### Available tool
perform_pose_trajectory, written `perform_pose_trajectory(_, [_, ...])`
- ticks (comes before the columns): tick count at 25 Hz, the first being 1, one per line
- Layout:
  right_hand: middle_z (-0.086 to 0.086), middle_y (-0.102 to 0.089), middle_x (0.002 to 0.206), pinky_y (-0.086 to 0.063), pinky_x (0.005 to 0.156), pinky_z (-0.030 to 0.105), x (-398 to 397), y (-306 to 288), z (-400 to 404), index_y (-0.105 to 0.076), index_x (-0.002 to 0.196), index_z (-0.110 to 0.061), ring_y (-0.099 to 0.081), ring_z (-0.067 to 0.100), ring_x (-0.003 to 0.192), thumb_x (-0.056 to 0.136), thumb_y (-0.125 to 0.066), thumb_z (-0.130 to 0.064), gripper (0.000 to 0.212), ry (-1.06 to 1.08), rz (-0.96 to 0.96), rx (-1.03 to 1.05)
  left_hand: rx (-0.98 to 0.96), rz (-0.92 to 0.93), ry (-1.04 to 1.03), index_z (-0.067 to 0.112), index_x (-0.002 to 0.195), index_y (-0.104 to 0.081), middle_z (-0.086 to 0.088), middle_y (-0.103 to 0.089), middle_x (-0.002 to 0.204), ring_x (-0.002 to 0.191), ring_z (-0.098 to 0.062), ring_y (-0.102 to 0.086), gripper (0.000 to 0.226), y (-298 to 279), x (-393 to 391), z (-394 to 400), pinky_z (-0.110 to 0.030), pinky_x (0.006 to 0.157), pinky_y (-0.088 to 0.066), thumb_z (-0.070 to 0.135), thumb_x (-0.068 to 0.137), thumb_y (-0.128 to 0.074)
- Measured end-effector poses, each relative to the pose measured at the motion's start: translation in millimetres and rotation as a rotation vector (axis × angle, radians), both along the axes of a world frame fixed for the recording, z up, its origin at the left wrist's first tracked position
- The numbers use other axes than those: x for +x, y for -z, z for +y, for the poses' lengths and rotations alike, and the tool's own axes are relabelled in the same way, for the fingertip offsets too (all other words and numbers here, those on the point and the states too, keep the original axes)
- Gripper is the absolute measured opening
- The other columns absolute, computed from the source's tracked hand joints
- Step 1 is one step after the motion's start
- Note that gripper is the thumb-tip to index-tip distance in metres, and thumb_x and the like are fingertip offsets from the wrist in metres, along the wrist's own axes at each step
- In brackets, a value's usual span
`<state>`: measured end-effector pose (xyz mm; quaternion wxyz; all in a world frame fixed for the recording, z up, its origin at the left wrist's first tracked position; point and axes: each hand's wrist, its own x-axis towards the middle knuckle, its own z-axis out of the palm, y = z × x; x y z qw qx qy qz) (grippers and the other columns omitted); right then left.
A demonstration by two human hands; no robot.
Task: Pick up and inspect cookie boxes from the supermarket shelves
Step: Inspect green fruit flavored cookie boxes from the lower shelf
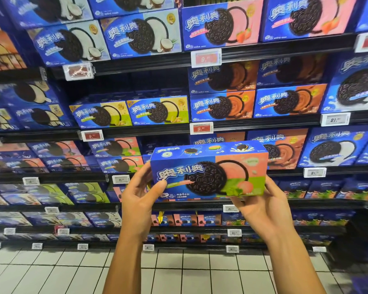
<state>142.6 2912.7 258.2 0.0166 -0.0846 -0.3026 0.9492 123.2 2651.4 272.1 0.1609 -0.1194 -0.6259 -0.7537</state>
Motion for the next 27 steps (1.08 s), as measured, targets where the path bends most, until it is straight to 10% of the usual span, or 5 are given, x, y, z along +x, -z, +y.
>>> perform_pose_trajectory(9, [0.014, -0.067, 0.130, -0.050, 0.096, 0.050, 3.0, -3.6, 9.4, -0.073, 0.121, -0.016, -0.068, 0.030, 0.109, 0.092, -0.057, -0.032, 0.036, -0.025, 0.098, 0.052, 0.117, -0.123, -0.023, 0.030, 0.106, -0.073, 0.003, -0.073, 0.113, 0.103, -0.014, -0.068, 0.032, -13.8, -2.2, 11.9, -0.025, 0.076, -0.057, 0.038, 0.075, -0.076])
perform_pose_trajectory(14, [0.008, -0.069, 0.128, -0.063, 0.071, 0.048, 6.7, -7.5, 19.1, -0.051, 0.145, -0.029, -0.071, 0.033, 0.106, 0.086, -0.059, -0.033, 0.060, -0.040, 0.101, 0.056, 0.228, -0.181, 0.103, 0.012, 0.114, -0.073, -0.005, -0.059, 0.139, 0.130, -0.017, -0.053, 0.035, -21.3, -7.5, 9.6, -0.025, 0.079, -0.055, 0.012, 0.100, -0.042])
perform_pose_trajectory(20, [0.011, -0.074, 0.116, -0.063, 0.060, 0.035, 6.3, -17.6, 17.7, -0.080, 0.106, -0.021, -0.074, 0.029, 0.100, 0.094, -0.053, -0.031, 0.032, -0.048, 0.034, 0.068, 0.066, -0.234, 0.022, 0.020, 0.105, -0.077, -0.001, -0.076, 0.105, 0.094, -0.010, -0.070, 0.027, -21.2, -8.1, 21.9, -0.024, 0.071, -0.054, 0.024, 0.100, -0.051])
perform_pose_trajectory(27, [0.014, -0.074, 0.117, -0.064, 0.060, 0.036, 5.1, -13.6, 16.9, -0.080, 0.106, -0.018, -0.074, 0.030, 0.099, 0.101, -0.048, -0.031, 0.034, -0.026, -0.029, 0.061, 0.034, -0.282, -0.011, 0.026, 0.094, -0.080, -0.002, -0.077, 0.097, 0.091, -0.015, -0.071, 0.030, -16.3, -7.5, 23.4, -0.028, 0.069, -0.056, 0.033, 0.099, -0.051])
